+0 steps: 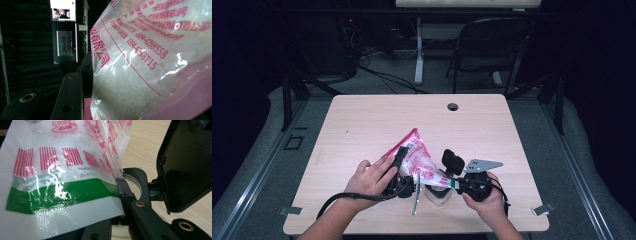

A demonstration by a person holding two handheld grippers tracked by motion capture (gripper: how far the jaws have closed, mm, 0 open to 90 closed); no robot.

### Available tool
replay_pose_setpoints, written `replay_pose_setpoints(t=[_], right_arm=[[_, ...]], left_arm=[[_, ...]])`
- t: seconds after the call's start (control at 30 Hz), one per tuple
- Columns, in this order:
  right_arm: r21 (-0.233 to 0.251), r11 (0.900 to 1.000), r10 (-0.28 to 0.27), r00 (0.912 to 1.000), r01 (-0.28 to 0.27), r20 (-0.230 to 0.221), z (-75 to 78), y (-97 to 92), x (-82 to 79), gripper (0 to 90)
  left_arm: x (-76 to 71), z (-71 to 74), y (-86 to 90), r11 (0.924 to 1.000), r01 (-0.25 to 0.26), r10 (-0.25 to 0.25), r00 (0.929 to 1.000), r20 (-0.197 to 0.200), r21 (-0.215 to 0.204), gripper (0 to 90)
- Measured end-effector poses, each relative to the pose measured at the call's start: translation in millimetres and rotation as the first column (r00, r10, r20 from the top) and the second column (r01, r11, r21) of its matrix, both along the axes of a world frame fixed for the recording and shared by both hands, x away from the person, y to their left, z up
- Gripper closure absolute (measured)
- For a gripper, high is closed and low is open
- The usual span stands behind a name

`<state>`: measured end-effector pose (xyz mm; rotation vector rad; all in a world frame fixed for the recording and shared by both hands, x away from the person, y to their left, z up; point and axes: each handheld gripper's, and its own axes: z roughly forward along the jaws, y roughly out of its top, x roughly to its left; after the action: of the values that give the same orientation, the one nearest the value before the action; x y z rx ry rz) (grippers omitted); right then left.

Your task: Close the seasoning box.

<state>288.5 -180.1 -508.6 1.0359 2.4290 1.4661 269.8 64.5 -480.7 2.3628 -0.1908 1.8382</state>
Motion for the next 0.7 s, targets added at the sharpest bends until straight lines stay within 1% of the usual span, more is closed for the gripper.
replay_pose_setpoints(t=[0.1, 0.2, 0.4, 0.43, 0.5, 0.53, 0.7], right_arm=[[0.0, 1.0, -0.002, 1.0, 0.002, 0.0, 0.0, 0.0, 0.0, 90.0], [-0.001, 1.0, 0.0, 1.0, 0.0, 0.001, -0.2, 0.4, 0.1, 90.0], [-0.002, 1.0, -0.001, 1.0, 0.001, 0.001, -0.2, 0.5, 0.0, 90.0], [-0.001, 1.0, -0.001, 1.0, 0.001, 0.001, -0.2, 0.5, 0.1, 90.0], [-0.001, 1.0, -0.001, 1.0, 0.001, 0.001, -0.4, 0.6, 0.1, 90.0], [-0.001, 1.0, -0.001, 1.0, 0.001, 0.0, -0.3, 0.7, 0.0, 90.0], [-0.003, 1.0, -0.003, 1.0, 0.003, 0.0, -0.6, 0.5, 0.3, 90.0]], left_arm=[[-0.3, 0.1, 0.0, 1.0, -0.001, 0.001, 1.0, 0.0, 0.0, 60.3], [-0.3, 0.7, 0.2, 1.0, 0.001, -0.001, 1.0, 0.002, 0.008, 60.3], [-0.6, 0.7, 0.0, 1.0, 0.002, -0.002, 1.0, 0.006, 0.003, 60.4], [-0.7, 0.5, 0.1, 1.0, -0.001, 0.001, 1.0, 0.0, 0.0, 60.4], [-0.8, 0.7, 0.1, 1.0, -0.001, 0.001, 1.0, 0.0, 0.001, 60.4], [-0.7, 0.8, 0.0, 1.0, 0.003, -0.003, 1.0, 0.007, 0.003, 60.4], [-0.8, -0.1, -0.4, 1.0, -0.002, 0.002, 1.0, 0.005, 0.001, 60.5]])
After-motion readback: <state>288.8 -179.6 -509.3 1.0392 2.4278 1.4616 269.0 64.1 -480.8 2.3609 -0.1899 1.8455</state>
